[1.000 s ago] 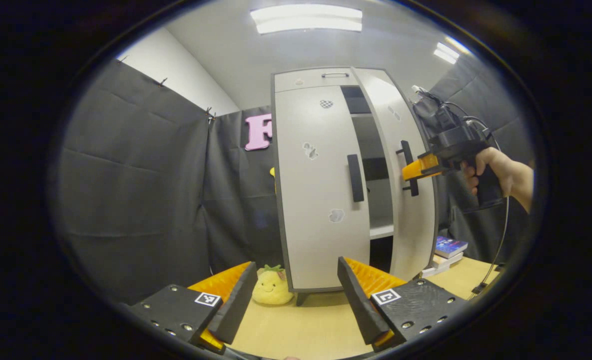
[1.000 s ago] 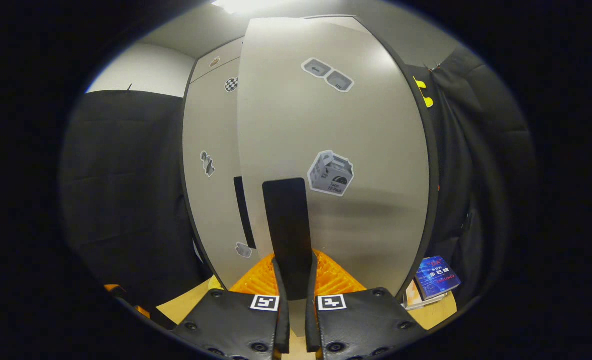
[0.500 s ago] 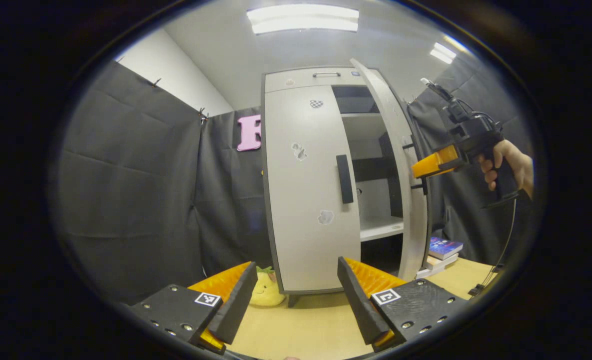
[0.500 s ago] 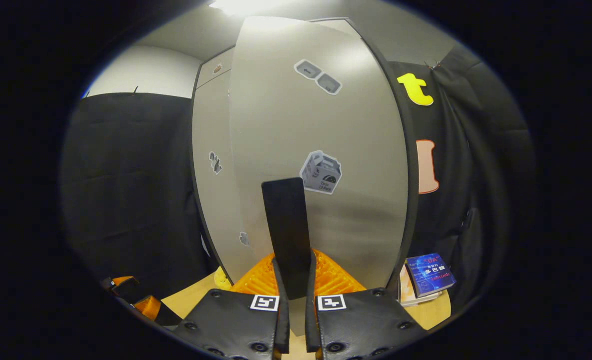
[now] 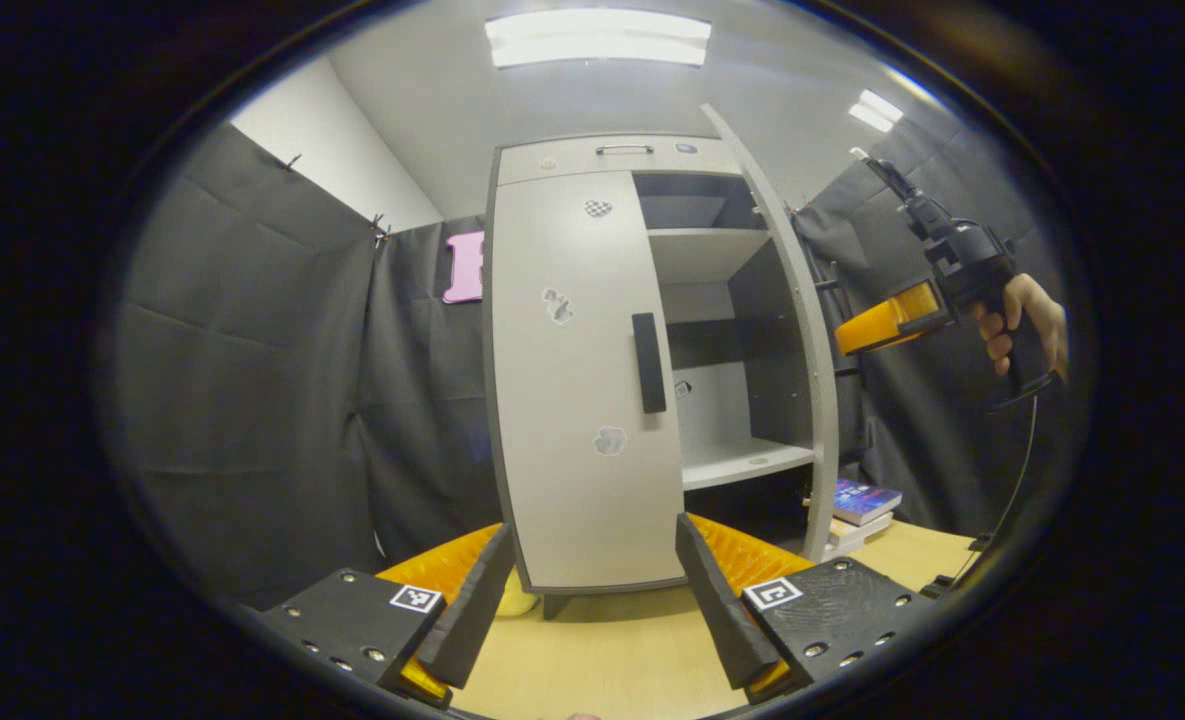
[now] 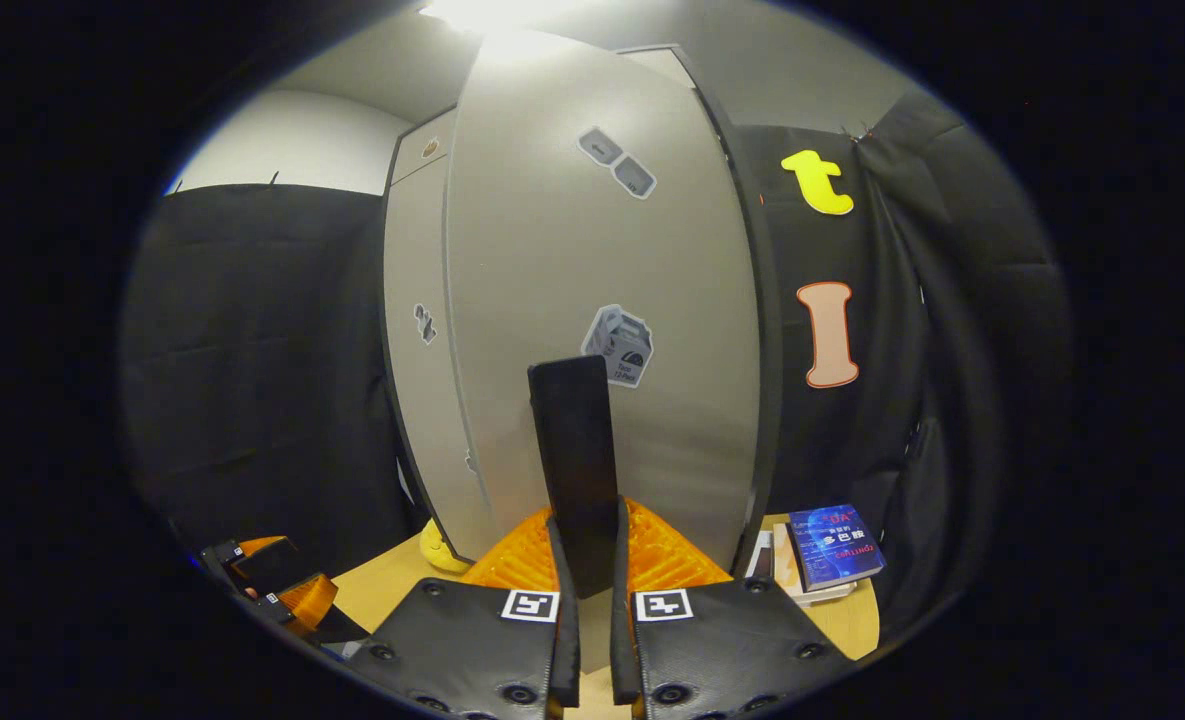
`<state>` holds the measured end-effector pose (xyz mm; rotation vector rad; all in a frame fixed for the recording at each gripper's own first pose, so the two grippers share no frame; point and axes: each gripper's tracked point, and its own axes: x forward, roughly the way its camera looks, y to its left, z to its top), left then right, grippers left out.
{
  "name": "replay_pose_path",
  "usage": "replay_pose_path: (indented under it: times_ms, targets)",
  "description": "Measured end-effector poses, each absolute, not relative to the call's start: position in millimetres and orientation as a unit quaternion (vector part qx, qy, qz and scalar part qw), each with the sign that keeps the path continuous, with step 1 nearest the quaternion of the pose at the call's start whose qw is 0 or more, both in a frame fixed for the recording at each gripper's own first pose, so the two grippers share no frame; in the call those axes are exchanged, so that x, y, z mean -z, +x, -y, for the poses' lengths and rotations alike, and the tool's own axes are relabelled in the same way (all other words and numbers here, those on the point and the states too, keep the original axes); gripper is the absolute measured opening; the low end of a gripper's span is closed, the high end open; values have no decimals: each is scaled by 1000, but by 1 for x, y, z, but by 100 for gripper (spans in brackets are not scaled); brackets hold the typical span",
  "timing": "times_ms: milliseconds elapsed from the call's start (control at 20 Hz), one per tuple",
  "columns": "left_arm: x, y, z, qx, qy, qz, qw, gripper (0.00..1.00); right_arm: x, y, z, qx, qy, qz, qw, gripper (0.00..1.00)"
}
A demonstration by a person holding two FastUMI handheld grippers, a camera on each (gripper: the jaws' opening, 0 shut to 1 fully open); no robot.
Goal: Open the right door of the double-door shoe cabinet with the right hand, and open the left door with the left hand.
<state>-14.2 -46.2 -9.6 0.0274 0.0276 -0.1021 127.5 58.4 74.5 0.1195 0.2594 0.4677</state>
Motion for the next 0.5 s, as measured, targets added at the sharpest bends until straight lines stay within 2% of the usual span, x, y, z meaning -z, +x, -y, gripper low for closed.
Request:
replay_pose_path:
  times_ms: [200,250,400,500]
  targets:
    - [8,-14,60,65,11,-14,998,94,-75,122,-46,-213,62,-130,966,13]
    - [9,-14,63,67,10,-14,998,94,-74,121,-43,-207,60,-130,968,17]
    - [9,-14,70,76,5,-16,997,94,-73,122,-31,-184,64,-132,972,10]
    - [9,-15,81,85,1,-16,996,94,-73,122,-27,-170,72,-134,974,10]
